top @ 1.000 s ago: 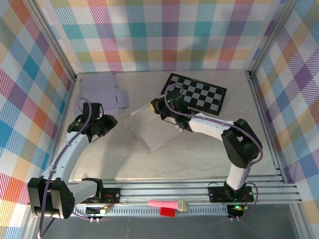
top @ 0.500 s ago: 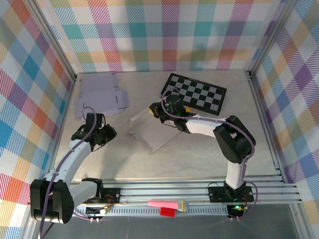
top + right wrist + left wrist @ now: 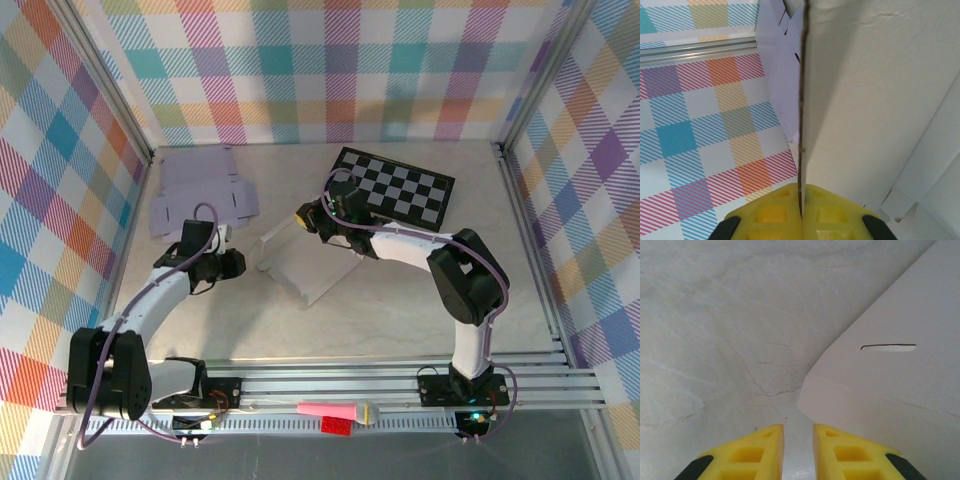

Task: Fold the paper box

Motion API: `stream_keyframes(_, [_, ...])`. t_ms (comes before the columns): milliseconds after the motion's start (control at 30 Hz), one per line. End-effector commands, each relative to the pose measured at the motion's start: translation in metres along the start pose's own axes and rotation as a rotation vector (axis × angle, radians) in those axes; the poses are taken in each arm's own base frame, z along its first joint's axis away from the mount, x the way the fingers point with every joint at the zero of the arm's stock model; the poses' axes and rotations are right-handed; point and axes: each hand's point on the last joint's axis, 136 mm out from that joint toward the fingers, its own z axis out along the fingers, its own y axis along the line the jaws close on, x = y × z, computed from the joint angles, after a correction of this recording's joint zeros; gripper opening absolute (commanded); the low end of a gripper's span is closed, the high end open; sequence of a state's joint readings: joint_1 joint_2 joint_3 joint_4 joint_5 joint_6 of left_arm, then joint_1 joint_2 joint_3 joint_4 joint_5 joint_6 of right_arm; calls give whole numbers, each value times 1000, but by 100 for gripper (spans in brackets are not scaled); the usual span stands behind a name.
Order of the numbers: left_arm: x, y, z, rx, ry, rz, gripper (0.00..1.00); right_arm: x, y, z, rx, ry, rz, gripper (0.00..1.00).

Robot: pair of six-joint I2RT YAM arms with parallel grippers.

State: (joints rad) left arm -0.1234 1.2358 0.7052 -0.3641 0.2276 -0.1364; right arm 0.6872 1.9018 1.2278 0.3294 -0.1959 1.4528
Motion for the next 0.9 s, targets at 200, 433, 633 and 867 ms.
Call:
stream_keyframes(200, [-7,-36,6,136,-19,293,23,-4,-11,11,58,28,5,0])
stream_keyframes(433, [-11,-47,10,189,-58,330,24,-5,-10,15,56,39,22,0])
stream_keyframes(633, [-10,-55,13,203,-43,361,25,-6,-9,18,47,45,15,0])
stream_keyframes(867, [-8,-63,16,207,-28,383,26,-7,-2,19,0,39,15,0])
